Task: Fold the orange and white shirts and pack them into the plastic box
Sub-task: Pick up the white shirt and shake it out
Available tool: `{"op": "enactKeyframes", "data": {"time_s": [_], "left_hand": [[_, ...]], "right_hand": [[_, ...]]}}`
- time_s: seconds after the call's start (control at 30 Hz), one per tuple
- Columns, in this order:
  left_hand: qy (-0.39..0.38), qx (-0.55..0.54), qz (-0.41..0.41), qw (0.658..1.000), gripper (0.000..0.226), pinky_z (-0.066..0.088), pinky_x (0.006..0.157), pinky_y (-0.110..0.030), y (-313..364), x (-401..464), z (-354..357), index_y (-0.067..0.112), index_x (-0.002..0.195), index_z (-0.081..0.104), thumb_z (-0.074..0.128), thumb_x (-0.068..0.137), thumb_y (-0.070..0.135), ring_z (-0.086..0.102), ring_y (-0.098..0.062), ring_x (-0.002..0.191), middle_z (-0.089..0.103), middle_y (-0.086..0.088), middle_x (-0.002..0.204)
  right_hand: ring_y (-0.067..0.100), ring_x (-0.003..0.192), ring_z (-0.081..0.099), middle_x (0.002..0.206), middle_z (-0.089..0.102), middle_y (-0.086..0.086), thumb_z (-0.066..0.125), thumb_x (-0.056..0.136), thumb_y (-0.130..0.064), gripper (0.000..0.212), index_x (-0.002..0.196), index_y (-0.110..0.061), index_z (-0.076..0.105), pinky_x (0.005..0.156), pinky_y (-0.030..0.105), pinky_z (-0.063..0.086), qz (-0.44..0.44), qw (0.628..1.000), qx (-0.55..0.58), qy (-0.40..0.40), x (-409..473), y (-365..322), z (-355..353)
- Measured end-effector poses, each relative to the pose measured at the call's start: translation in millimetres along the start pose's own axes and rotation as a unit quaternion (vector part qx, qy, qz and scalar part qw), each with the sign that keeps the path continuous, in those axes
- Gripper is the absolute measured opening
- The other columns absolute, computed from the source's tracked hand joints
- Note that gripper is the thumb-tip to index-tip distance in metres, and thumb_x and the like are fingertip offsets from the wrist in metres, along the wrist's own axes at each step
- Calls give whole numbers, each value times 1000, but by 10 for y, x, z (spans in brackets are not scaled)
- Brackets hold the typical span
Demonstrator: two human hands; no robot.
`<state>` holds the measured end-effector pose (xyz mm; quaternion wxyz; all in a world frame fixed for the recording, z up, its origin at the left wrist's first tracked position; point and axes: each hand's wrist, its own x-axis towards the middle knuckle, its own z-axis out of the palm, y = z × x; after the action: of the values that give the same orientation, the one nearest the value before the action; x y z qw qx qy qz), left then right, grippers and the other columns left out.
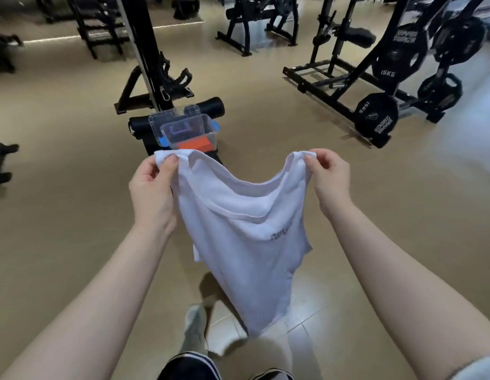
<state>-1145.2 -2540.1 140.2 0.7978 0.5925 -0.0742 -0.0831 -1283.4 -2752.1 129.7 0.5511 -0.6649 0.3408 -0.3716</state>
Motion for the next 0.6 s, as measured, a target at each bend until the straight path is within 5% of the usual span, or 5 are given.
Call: {"op": "enactKeyframes", "data": {"time_s": [0.1, 0.23, 0.33, 0.4, 0.6], "left_hand": [[55, 47, -22, 997, 31, 42, 55, -16, -404, 329, -163, 21, 59, 55, 58, 87, 8, 48, -3, 56, 53, 11, 58], [85, 84, -79, 990, 25, 42, 54, -16, -1094, 860, -316, 17, 63, 56, 58, 85, 7, 47, -3, 54, 50, 4, 65], [124, 73, -144, 979, 16, 43, 51, -13, -1545, 1388, -361, 13, 72, 57, 59, 87, 9, 48, -1, 50, 49, 5, 65], [146, 62, -188, 969, 10, 46, 52, -15, -1823, 1844, -405, 13, 77, 59, 59, 87, 11, 49, -8, 57, 52, 4, 66], [112, 126, -228, 959, 26, 34, 42, -11, -2713, 3299, -538, 13, 63, 51, 56, 88, 10, 39, 2, 38, 45, 16, 42]], "right_hand": [[1, 59, 47, 68, 51, -11, 56, 87, -9, 14, 76, -16, 61, 52, 5, 37, 29, 999, -34, -7, 256, 308, 258], [15, 62, 46, 67, 52, -3, 50, 85, -11, 17, 72, -21, 55, 58, 22, 40, 103, 991, -83, -30, 717, 1031, 793], [16, 55, 46, 63, 49, 1, 45, 84, -10, 11, 78, -13, 54, 49, 17, 40, 149, 982, -112, -44, 1105, 1501, 1293], [18, 61, 49, 67, 54, 1, 46, 83, -12, 10, 83, -12, 56, 60, 24, 42, 166, 975, -141, -46, 1412, 1789, 1639], [24, 72, 52, 82, 62, 13, 50, 84, -15, 15, 86, -8, 62, 66, 31, 41, 179, 948, -260, -46, 2486, 2672, 2671]]}}
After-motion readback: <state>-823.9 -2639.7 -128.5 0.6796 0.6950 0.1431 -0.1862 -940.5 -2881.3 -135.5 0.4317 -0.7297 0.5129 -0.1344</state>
